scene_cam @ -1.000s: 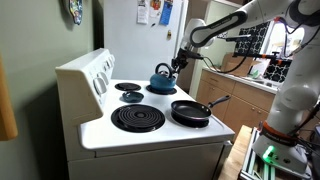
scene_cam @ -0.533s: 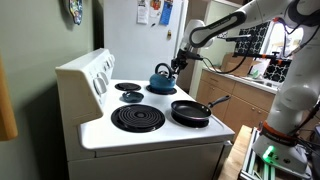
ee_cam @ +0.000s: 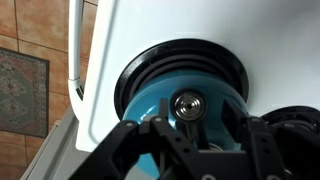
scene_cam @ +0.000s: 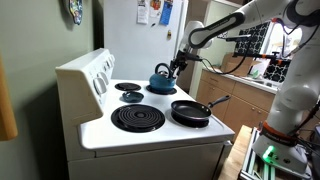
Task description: Open the lid on the spout of the blue kettle then close it
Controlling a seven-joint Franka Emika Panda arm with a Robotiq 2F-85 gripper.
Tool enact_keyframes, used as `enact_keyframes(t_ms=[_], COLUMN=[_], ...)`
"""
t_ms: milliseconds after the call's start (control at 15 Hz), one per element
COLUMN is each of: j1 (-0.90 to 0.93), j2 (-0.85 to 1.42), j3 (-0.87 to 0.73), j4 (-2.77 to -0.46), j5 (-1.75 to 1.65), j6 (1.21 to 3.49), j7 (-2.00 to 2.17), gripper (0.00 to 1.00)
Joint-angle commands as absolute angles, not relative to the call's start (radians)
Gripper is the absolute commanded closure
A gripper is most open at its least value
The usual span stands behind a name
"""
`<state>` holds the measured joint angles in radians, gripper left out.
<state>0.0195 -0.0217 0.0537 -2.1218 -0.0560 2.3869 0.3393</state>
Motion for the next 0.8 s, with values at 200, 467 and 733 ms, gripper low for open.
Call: enact_keyframes(t_ms=[200,467,733], j1=[0.04,0.027,0.005], j2=[-0.115,-0.221,-0.312], j3=[0.07,0.108,0.149], j4=[-2.149,-2.135,-2.122], j5=[-0.096,-0.201,-0.278], j6=[2.334,2.139,1.949], j7=[0.4,0.57,0.695], gripper=[0.0,0.0,0.0])
